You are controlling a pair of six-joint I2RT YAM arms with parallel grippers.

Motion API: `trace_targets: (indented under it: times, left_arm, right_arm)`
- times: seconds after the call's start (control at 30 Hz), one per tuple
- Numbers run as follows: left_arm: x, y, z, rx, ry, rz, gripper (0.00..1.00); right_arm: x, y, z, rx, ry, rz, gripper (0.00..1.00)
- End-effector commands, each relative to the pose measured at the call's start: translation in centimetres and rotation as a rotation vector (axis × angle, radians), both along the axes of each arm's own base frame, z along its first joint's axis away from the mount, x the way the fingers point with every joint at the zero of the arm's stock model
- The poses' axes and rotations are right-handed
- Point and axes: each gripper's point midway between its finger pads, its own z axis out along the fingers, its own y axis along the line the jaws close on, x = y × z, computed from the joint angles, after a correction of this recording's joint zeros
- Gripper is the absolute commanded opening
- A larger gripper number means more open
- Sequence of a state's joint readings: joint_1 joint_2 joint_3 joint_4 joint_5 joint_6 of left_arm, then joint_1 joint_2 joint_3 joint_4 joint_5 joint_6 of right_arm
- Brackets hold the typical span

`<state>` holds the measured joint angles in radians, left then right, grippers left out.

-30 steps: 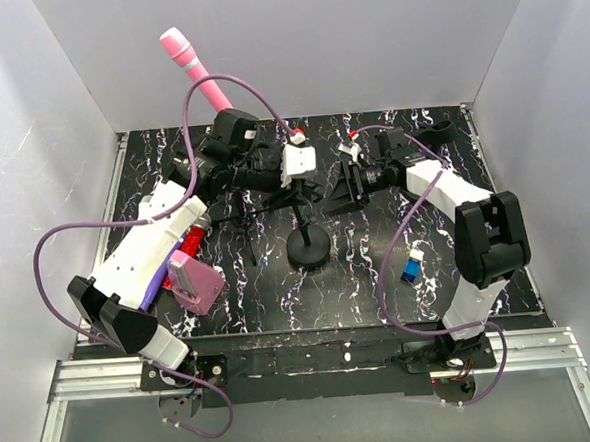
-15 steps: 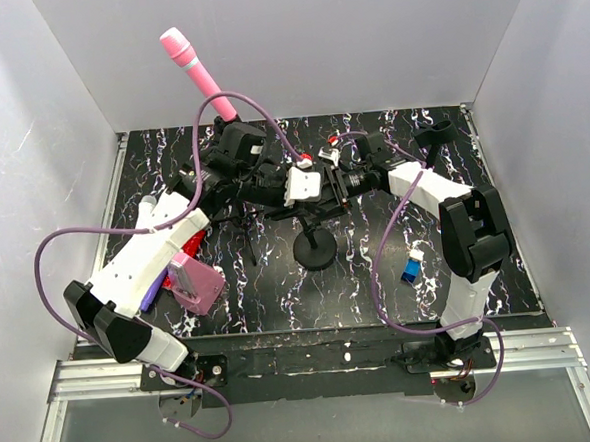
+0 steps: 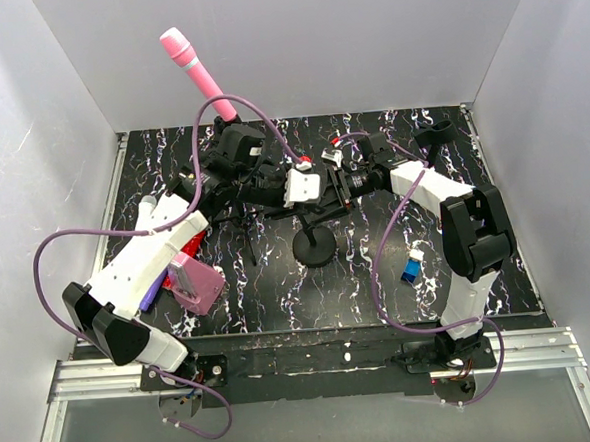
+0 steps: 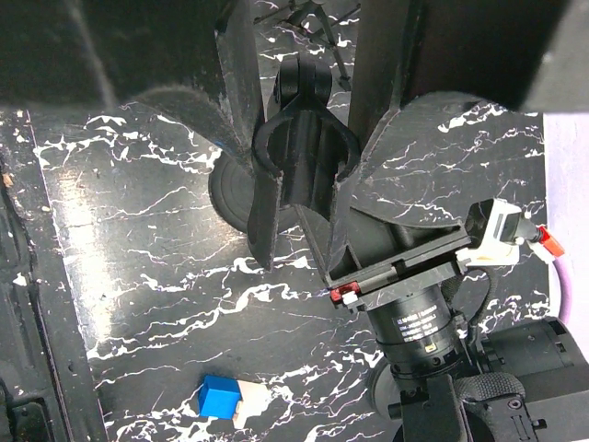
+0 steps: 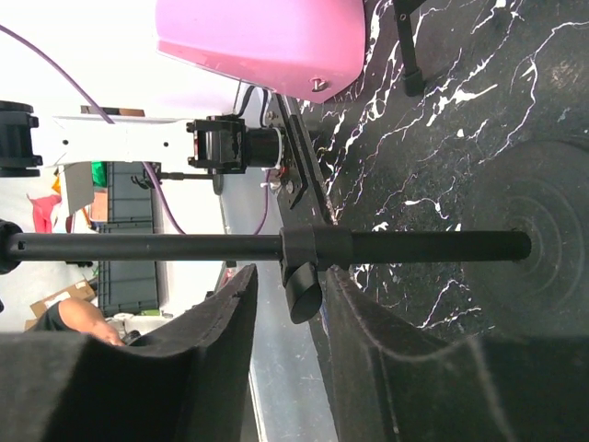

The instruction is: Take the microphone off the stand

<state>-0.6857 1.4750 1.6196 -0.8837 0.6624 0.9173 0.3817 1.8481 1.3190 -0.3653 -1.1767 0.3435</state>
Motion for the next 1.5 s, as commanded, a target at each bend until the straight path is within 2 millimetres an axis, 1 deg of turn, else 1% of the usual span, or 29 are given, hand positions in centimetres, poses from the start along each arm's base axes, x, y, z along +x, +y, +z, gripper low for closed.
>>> trace_targets:
  times: [0.0, 0.07, 0.13, 0.17, 0.27, 0.33, 0.37, 0.47, 0.53, 0.63, 0.7, 0.73, 0.77, 0.8, 0.83, 0.87, 0.93, 0.97, 1.07, 1.1, 1.13, 1.17, 1.2, 1.23, 1.27, 1.3, 1.37, 1.43, 1.47]
  left_arm:
    - [-0.1, 0.3, 4.1, -0.088, -0.160, -0.014, 0.00]
    - [-0.2, 0.3, 4.0, -0.090, -0.156, -0.011, 0.00]
    - [-0.1, 0.3, 4.2, -0.100, -0.161, -0.002, 0.00]
    - [0.1, 0.4, 4.2, -0.104, -0.168, 0.008, 0.00]
    - [1.0, 0.5, 4.3, -0.123, -0.210, 0.056, 0.00]
    - [2.2, 0.8, 4.9, -0.147, -0.244, 0.129, 0.00]
    - [2.7, 0.9, 5.0, -0.157, -0.254, 0.164, 0.00]
    - [3.9, 1.3, 5.6, -0.181, -0.259, 0.254, 0.00]
    - [4.1, 1.5, 5.8, -0.197, -0.234, 0.287, 0.00]
    - [4.2, 1.5, 6.0, -0.228, -0.183, 0.340, 0.00]
    - [4.3, 1.5, 5.6, -0.232, -0.159, 0.357, 0.00]
    - [4.2, 1.5, 5.5, -0.234, -0.159, 0.354, 0.00]
    - [4.2, 1.5, 5.5, -0.234, -0.158, 0.353, 0.00]
    - [4.2, 1.4, 5.4, -0.235, -0.152, 0.352, 0.00]
    - [4.2, 1.3, 5.5, -0.240, -0.142, 0.352, 0.00]
    - [4.1, 1.1, 5.9, -0.250, -0.139, 0.345, 0.00]
    - [4.0, 0.8, 6.0, -0.254, -0.129, 0.336, 0.00]
    - [4.1, 0.8, 6.0, -0.255, -0.127, 0.335, 0.00]
    - [4.1, 0.8, 5.9, -0.251, -0.126, 0.338, 0.00]
    - [4.0, 0.8, 5.7, -0.247, -0.124, 0.331, 0.00]
    - [4.0, 0.7, 5.7, -0.247, -0.123, 0.326, 0.00]
    - [3.9, 0.6, 5.8, -0.247, -0.123, 0.320, 0.00]
    - [3.9, 0.7, 5.8, -0.245, -0.121, 0.318, 0.00]
    - [3.9, 0.6, 5.8, -0.241, -0.121, 0.312, 0.00]
    - [3.8, 0.5, 5.8, -0.240, -0.121, 0.305, 0.00]
    - [3.7, 0.5, 5.5, -0.235, -0.117, 0.300, 0.00]
    - [3.6, 0.3, 5.3, -0.232, -0.114, 0.290, 0.00]
    - [3.6, 0.2, 5.2, -0.237, -0.114, 0.282, 0.00]
    - [3.6, 0.1, 5.1, -0.240, -0.112, 0.278, 0.00]
  right_arm:
    - [0.0, -0.1, 1.2, 0.017, -0.049, 0.008, 0.38]
    - [-0.2, -0.2, 1.5, 0.030, -0.059, 0.020, 0.26]
    - [-0.6, -0.2, 1.7, 0.048, -0.077, 0.039, 0.22]
    - [-0.8, -0.2, 2.0, 0.070, -0.091, 0.056, 0.17]
    - [-1.9, -0.3, 3.2, 0.134, -0.179, 0.114, 0.08]
    - [-2.9, -0.5, 3.5, 0.139, -0.299, 0.146, 0.03]
    - [-3.4, -0.8, 3.2, 0.126, -0.402, 0.169, 0.01]
    - [-5.6, -1.7, 2.0, 0.094, -0.633, 0.236, 0.01]
    - [-5.7, -2.2, 1.5, 0.066, -0.816, 0.222, 0.01]
    - [-4.2, -2.4, 0.9, 0.020, -1.210, 0.205, 0.01]
    - [-3.2, -2.5, 1.3, -0.006, -1.575, 0.222, 0.01]
    - [-2.3, -2.6, 1.4, -0.021, -1.809, 0.221, 0.01]
    - [-1.6, -2.7, 2.4, -0.027, -2.047, 0.206, 0.01]
    - [-1.4, -2.9, 2.1, -0.039, -2.265, 0.241, 0.01]
    - [-1.0, -2.7, 2.8, -0.045, -2.471, 0.250, 0.01]
    - [-0.5, -2.6, 2.5, -0.069, -2.588, 0.241, 0.01]
    - [0.6, -2.7, 3.9, -0.124, -2.706, 0.143, 0.01]
    - [1.1, -2.9, 3.8, -0.160, -2.726, 0.132, 0.01]
    - [1.4, -4.0, 2.8, -0.209, -2.616, 0.149, 0.31]
    - [1.0, -4.5, 2.0, -0.201, -2.516, 0.183, 0.35]
    - [0.5, -5.0, 2.2, -0.187, -2.419, 0.206, 0.39]
    - [-0.8, -5.7, -0.2, -0.179, -2.186, 0.296, 0.48]
    - [-2.2, -6.2, -0.6, -0.151, -2.038, 0.328, 0.60]
    - [-2.6, -6.5, 0.0, -0.156, -1.929, 0.305, 0.68]
    - [-3.4, -6.9, -0.3, -0.171, -1.806, 0.293, 0.69]
    - [-3.6, -7.0, 0.6, -0.181, -1.717, 0.246, 0.69]
    - [-4.0, -7.3, 0.8, -0.224, -1.486, 0.172, 0.68]
    - [-4.8, -6.8, 1.5, -0.238, -1.197, 0.137, 0.66]
    - [-5.2, -6.7, 1.2, -0.256, -1.036, 0.141, 0.66]
